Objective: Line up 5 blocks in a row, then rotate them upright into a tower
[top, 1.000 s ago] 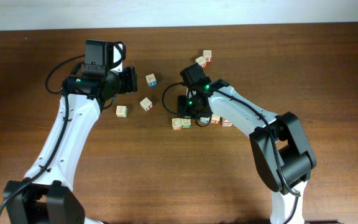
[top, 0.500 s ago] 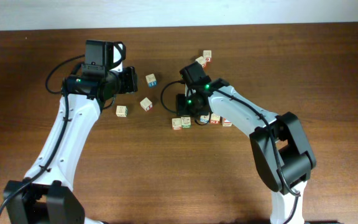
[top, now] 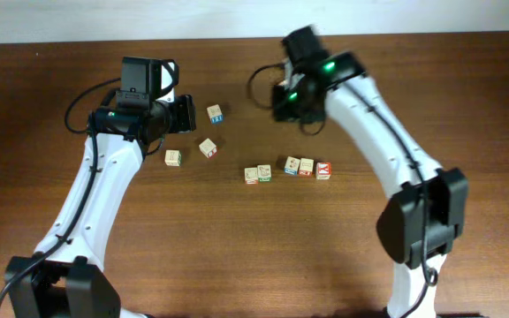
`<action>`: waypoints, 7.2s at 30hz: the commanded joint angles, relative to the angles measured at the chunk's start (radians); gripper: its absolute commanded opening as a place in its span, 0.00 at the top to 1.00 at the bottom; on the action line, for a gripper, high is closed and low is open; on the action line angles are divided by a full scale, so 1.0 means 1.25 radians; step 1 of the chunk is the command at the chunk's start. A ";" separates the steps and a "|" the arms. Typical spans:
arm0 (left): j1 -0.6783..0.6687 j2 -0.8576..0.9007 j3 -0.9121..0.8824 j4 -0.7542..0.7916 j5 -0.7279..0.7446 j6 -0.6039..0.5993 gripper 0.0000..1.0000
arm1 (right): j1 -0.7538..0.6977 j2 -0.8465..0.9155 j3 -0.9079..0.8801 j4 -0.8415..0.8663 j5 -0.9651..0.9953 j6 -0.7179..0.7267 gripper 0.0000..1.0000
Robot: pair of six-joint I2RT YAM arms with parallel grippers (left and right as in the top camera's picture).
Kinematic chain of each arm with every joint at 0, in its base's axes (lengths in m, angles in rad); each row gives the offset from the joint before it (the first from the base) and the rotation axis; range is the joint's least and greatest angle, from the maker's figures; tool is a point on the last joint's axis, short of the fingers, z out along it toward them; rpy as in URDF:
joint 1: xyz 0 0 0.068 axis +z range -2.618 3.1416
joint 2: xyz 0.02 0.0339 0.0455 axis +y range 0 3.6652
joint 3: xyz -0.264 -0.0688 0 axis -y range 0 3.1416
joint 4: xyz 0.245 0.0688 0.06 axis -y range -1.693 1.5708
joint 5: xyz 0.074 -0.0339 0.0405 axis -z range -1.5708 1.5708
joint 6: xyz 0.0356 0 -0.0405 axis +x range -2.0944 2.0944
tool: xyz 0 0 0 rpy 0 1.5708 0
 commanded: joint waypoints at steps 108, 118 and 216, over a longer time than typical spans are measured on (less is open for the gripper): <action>-0.002 0.009 0.011 -0.014 -0.009 -0.006 0.41 | 0.018 0.041 -0.250 -0.045 0.027 0.075 0.96; -0.002 0.009 0.011 -0.016 -0.009 -0.004 0.40 | 0.020 0.041 -0.291 0.018 -0.002 0.084 0.96; -0.002 0.009 0.011 -0.015 -0.030 0.002 0.39 | 0.017 0.042 -0.283 0.227 0.004 -0.032 0.96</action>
